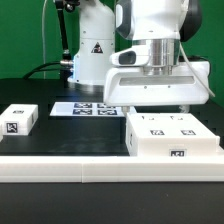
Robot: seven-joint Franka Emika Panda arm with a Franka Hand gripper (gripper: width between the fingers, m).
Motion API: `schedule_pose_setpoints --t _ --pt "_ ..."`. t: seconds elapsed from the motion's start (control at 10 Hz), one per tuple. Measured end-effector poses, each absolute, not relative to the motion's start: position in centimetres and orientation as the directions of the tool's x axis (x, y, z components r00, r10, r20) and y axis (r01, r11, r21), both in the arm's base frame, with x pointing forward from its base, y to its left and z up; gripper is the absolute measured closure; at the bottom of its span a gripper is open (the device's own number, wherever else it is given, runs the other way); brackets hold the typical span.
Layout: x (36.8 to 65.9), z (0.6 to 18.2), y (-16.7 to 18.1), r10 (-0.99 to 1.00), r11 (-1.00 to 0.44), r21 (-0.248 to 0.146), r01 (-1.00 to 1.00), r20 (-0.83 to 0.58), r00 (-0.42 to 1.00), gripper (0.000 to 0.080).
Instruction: Assemble cabinet
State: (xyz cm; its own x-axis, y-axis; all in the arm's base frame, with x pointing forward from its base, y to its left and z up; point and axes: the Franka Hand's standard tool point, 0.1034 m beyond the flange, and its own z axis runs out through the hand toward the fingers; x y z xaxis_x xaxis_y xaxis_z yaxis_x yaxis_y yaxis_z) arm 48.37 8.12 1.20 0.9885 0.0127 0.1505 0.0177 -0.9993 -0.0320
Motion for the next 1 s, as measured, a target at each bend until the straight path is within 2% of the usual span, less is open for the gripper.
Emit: schedule_pose_setpoints --t 0.6,1.0 --pt "48.4 0.7 8.1 0.028 -0.999 -0.029 0.033 0.148 0.989 0.0002" --pt "50.0 0.7 9.1 0.038 -0.998 -0.033 0.044 0.168 0.985 0.0002"
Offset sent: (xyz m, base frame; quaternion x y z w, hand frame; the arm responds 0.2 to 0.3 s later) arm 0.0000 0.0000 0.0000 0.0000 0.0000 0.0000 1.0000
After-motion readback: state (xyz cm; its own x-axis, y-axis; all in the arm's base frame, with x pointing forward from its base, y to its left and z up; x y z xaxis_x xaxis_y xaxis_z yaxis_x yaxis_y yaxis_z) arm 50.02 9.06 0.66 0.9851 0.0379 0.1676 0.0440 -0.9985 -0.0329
